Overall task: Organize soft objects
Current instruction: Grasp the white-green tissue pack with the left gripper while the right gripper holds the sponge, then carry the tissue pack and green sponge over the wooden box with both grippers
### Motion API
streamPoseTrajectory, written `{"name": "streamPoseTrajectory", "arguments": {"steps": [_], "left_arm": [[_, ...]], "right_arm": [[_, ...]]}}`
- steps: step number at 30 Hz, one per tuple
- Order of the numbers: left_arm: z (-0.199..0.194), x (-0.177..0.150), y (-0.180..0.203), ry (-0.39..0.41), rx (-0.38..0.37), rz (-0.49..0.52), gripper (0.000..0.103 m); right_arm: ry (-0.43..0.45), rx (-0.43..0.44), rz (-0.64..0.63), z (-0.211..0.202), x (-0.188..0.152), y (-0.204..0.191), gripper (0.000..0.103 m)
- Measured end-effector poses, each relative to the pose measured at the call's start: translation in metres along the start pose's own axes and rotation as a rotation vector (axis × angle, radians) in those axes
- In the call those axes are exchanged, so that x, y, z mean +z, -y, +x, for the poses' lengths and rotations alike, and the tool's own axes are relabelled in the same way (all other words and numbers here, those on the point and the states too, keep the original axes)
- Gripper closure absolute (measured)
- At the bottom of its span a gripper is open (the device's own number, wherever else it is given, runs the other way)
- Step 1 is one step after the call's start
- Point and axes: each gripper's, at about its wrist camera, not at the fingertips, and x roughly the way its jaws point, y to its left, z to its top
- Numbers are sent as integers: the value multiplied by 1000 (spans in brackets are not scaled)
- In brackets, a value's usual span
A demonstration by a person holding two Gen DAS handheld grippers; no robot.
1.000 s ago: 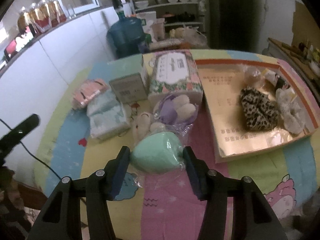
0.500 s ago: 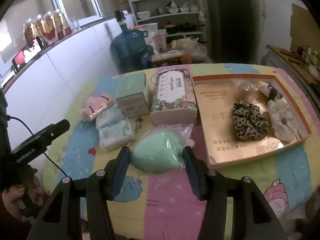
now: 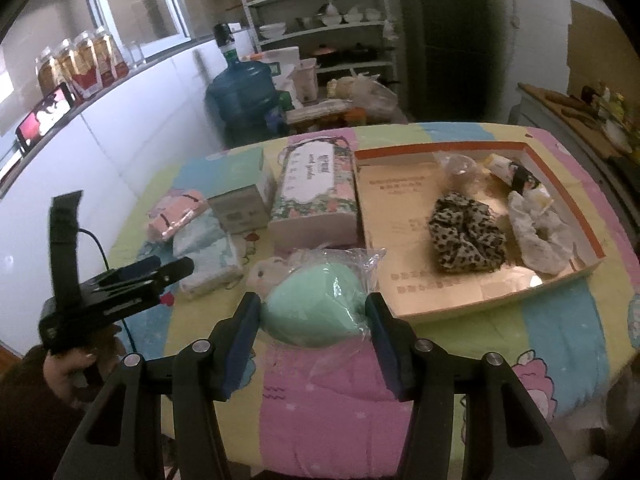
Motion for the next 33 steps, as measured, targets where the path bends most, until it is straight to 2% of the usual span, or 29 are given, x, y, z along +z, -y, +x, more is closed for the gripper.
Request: {"name": "streamPoseTrajectory", "arguments": {"steps": [4, 5, 10, 11, 12, 13, 16, 18, 27, 33], "left_arm": [[17, -5, -1, -38, -21, -22, 26], [17, -7, 2, -15, -15, -8, 26], [23, -6, 8, -8, -11, -2, 27], [23, -6, 10, -6, -17, 1, 33], [23, -6, 10, -4, -22, -1, 48], [22, -6, 9, 0, -27, -8, 55], [19, -8, 6, 8, -76, -46, 70], [15, -8, 6, 15, -85, -60, 74], [-12, -11, 13, 49, -106, -85, 77], [-39, -1, 24, 80, -78, -62, 77]], "right_arm": [[-8, -11, 7, -1, -1, 6, 47], [-9, -13, 9, -1, -1, 7, 47], [-14, -19, 10, -1, -1, 12, 47], [-15, -20, 10, -1, 0, 12, 47], [-15, -20, 10, -2, 0, 13, 47], [-15, -21, 9, -2, 0, 13, 47], [-14, -20, 9, -3, 0, 14, 47], [-12, -18, 7, -3, 1, 15, 47], [2, 5, -9, -6, 5, 9, 47], [16, 26, -20, -7, 8, 0, 47]]}}
